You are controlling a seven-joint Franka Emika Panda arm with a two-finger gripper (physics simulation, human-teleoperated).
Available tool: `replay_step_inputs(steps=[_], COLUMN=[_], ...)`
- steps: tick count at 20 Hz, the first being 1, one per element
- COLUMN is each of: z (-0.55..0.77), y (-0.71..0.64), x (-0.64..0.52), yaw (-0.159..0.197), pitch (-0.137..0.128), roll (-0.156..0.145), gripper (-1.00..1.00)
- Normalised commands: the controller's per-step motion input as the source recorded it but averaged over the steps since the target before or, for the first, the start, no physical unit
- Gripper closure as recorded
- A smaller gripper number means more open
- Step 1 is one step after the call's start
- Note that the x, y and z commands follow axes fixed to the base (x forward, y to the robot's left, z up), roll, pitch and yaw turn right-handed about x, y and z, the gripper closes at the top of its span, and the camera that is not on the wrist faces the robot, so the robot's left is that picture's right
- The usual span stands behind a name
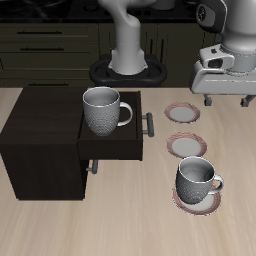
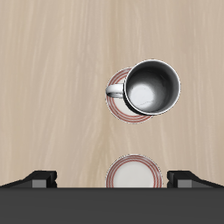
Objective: Place the porcelain mug that is on the plate onto the top of the cabinet
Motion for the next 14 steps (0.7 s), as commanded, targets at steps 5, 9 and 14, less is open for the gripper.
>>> replay_step_inputs(steps=[5, 9, 14], z=[0.07, 0.1, -0.02], y=[-0.27, -0.27, -0.19], x=[0.3, 0.28, 0.12], yaw=[0.004, -0.013, -0.023], pitch=[-0.013, -0.016, -0.023], roll=[-0.038, -0.019, -0.012], gripper=[-1.0, -1.0, -1.0])
